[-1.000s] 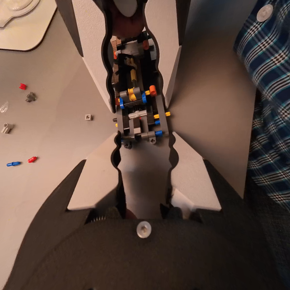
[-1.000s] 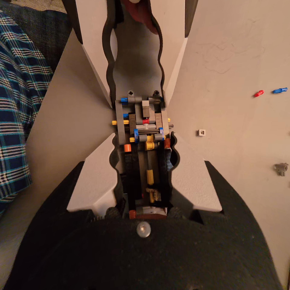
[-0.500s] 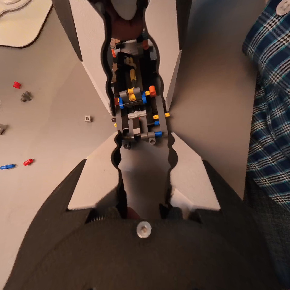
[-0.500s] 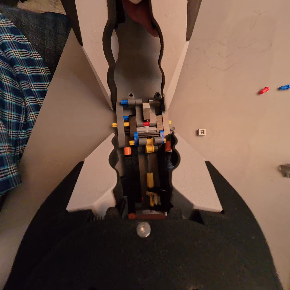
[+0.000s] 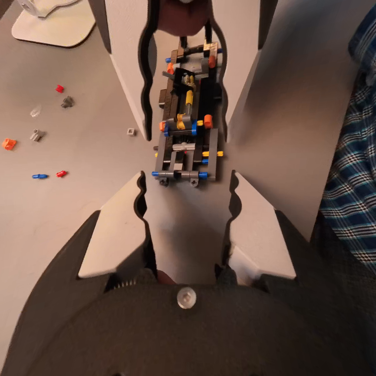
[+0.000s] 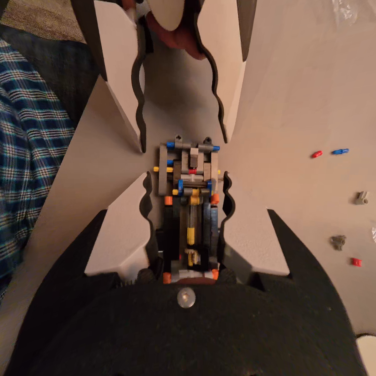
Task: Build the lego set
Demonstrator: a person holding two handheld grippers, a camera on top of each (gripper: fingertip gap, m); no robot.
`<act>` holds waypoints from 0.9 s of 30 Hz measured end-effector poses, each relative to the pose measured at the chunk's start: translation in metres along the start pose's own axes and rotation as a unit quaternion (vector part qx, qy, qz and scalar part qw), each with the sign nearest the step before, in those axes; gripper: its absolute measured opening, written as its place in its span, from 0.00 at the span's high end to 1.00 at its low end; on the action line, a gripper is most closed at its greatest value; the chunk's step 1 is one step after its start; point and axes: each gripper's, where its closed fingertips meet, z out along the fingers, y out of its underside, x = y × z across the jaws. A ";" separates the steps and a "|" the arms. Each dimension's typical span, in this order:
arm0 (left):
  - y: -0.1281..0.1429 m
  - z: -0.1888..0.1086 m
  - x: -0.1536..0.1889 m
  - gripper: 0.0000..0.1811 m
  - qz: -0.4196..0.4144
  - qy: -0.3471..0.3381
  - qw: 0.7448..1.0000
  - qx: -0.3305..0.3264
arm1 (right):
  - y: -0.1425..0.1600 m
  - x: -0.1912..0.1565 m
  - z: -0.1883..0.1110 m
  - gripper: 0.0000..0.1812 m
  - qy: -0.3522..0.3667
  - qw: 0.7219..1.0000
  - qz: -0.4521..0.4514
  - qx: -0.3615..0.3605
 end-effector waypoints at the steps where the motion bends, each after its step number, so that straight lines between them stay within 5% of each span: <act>1: 0.003 -0.001 -0.004 0.56 -0.004 -0.013 1.000 -0.005 | 0.000 0.002 0.004 0.62 0.002 1.000 0.000 -0.006; 12: 0.012 -0.003 -0.004 0.70 -0.012 -0.029 0.999 0.004 | -0.002 0.004 0.030 0.65 -0.029 0.999 0.026 -0.020; 27: 0.011 -0.001 -0.003 0.71 -0.018 -0.017 1.000 0.007 | -0.002 0.005 0.030 0.65 -0.023 0.999 0.043 -0.017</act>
